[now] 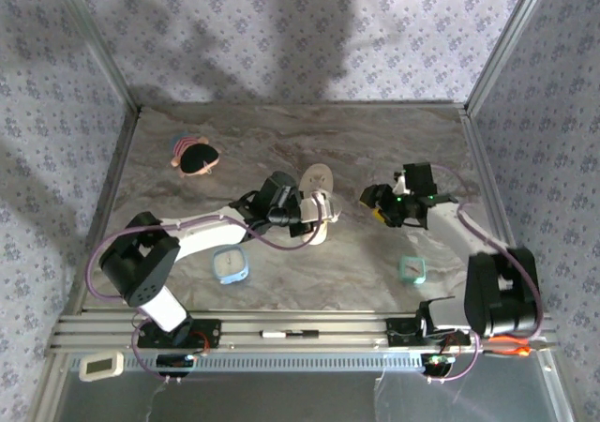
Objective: Tie the shoes
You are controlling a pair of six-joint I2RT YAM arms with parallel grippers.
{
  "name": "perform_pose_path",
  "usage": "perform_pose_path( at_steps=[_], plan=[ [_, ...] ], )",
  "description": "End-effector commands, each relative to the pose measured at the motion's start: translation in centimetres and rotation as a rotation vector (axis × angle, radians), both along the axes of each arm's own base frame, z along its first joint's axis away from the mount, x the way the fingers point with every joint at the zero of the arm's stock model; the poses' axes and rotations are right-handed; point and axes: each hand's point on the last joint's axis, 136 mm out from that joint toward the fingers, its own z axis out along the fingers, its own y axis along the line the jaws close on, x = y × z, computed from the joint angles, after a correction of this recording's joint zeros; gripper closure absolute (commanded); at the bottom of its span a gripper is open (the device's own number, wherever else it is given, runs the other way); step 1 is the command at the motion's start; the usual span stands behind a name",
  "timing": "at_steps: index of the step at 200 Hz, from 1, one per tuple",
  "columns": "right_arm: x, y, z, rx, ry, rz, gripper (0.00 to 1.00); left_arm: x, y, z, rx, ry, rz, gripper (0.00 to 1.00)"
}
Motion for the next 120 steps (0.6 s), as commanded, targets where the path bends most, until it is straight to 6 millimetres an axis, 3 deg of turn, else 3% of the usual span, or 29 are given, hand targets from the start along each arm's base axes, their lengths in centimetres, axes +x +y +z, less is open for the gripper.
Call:
perform_pose_path(
  at_steps=[1,78,103,120],
  plan=[
    [2.4,2.0,0.6,0.046,-0.069,0.058,0.39,-0.5,-0.7,0.5,0.027,-0.077,-0.141,1.0],
    [4.9,6.3,-3.5,0.136,0.01,0.161,0.42,1.7,-2.3,1.5,0.016,-0.086,-0.217,1.0],
    [5.2,6.7,-3.8,0.153,0.019,0.17,0.51,3.0,-3.0,1.5,-0.001,-0.123,-0.205,1.0],
    [5.2,6.8,-3.8,0.159,0.021,0.179,0.65,3.9,-3.5,1.5,-0.023,-0.151,-0.186,1.0]
  ],
)
